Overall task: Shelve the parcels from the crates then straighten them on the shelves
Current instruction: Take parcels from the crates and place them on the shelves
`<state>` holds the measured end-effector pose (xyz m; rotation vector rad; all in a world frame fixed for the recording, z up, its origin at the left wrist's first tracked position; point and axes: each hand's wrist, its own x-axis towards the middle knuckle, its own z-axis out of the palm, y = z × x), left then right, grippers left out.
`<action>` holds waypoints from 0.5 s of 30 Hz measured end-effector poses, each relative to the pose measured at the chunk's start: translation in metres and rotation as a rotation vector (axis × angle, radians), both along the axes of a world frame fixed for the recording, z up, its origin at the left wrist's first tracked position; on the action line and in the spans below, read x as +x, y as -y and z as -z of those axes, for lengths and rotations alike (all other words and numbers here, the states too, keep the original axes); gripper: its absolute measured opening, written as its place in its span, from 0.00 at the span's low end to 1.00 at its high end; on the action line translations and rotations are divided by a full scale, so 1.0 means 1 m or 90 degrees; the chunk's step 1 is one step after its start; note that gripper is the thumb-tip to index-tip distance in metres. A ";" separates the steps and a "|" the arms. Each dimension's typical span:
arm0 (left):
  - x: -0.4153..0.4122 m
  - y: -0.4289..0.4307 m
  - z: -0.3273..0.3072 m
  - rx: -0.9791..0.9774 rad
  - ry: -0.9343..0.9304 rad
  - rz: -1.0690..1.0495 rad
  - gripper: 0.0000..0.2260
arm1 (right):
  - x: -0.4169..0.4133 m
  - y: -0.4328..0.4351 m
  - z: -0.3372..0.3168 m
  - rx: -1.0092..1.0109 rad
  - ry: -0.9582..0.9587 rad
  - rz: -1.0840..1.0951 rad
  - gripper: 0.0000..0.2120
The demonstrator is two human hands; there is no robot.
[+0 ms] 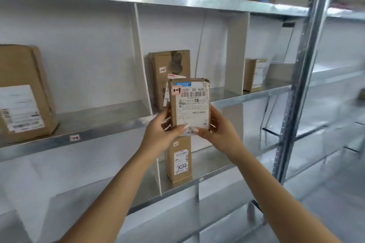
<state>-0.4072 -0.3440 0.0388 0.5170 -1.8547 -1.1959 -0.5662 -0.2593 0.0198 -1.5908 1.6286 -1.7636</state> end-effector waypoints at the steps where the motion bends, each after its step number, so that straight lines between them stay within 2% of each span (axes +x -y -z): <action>1: -0.020 -0.003 0.001 -0.007 0.007 -0.003 0.27 | -0.019 -0.006 0.000 0.005 -0.008 0.014 0.36; 5: -0.089 -0.007 0.003 -0.013 0.028 -0.013 0.26 | -0.084 -0.015 0.003 0.030 -0.042 0.061 0.40; 9: -0.143 0.008 0.002 -0.032 0.041 -0.026 0.26 | -0.133 0.000 0.002 0.034 -0.046 0.077 0.35; 15: -0.207 0.068 -0.004 -0.030 0.040 -0.053 0.30 | -0.193 0.056 -0.011 0.057 -0.073 0.091 0.34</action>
